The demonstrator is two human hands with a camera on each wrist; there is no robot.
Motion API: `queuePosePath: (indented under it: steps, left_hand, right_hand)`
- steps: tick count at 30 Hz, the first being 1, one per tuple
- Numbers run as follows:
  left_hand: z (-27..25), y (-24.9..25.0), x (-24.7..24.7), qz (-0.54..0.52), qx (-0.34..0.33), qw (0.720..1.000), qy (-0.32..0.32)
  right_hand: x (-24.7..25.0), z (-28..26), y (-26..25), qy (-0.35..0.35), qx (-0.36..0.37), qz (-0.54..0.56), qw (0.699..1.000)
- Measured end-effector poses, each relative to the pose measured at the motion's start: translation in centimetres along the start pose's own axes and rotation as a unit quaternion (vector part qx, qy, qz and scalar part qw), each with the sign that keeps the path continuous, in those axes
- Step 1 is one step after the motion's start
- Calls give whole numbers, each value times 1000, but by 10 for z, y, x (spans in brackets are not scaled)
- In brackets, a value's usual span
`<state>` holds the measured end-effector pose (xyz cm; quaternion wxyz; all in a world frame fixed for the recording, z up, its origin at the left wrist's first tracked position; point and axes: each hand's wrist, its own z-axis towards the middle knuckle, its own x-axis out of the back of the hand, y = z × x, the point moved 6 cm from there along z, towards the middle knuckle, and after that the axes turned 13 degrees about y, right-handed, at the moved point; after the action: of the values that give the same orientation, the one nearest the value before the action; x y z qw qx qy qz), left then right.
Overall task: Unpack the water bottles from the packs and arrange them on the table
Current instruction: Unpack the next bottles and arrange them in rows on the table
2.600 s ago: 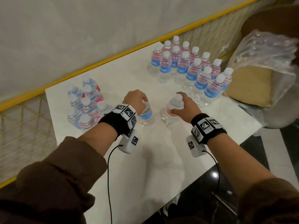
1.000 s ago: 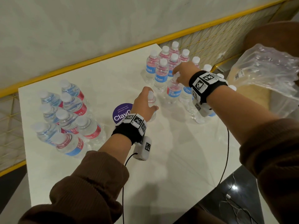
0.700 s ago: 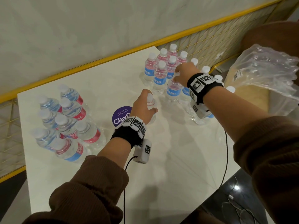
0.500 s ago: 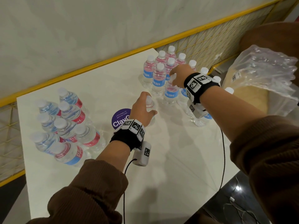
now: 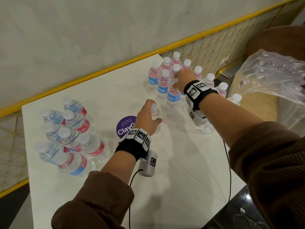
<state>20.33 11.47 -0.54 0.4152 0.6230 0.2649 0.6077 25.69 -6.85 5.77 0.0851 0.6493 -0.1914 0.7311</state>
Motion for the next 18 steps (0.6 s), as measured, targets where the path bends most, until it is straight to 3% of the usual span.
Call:
queuePosePath:
  steps: [12,14,18]
  left_hand:
    - [0,0,1,5,4,1000,-3]
    - [1,1,1,9,0,1000,-8]
    - [4,1,3,45,24,998,-45]
  right_hand:
    - [5,-15,2,31,-28,55,998]
    - [9,-31,-9,42,-7,100,994]
    - [2,-78,-50,-48,100,155,982]
